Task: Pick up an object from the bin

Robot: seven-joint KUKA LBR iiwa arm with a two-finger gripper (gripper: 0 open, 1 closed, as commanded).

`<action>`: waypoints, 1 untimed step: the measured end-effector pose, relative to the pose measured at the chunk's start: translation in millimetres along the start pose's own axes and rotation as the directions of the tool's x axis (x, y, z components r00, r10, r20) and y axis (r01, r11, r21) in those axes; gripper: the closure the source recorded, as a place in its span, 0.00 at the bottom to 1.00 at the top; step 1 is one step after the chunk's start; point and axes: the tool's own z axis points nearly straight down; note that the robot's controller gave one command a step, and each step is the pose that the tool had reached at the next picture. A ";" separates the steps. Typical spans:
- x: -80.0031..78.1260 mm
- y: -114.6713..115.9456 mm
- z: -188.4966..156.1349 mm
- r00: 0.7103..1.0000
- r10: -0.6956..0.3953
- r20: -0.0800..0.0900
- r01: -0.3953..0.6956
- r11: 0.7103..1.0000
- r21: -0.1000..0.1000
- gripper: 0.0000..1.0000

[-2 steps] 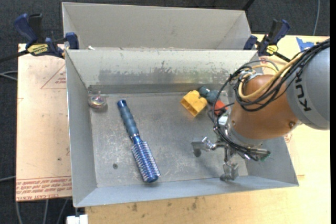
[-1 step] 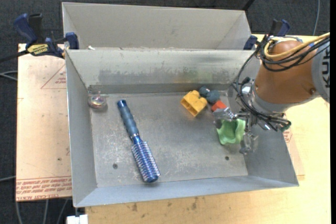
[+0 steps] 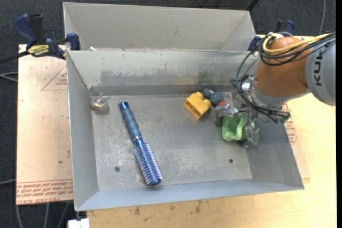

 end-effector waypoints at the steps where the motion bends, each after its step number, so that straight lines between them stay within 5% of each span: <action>1: -6.2 5.3 -4.0 1.000 -0.007 0.009 0.007 1.000 -0.006 1.00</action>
Offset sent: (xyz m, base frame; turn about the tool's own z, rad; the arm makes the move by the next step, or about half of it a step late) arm 0.0000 0.0000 0.0000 0.0000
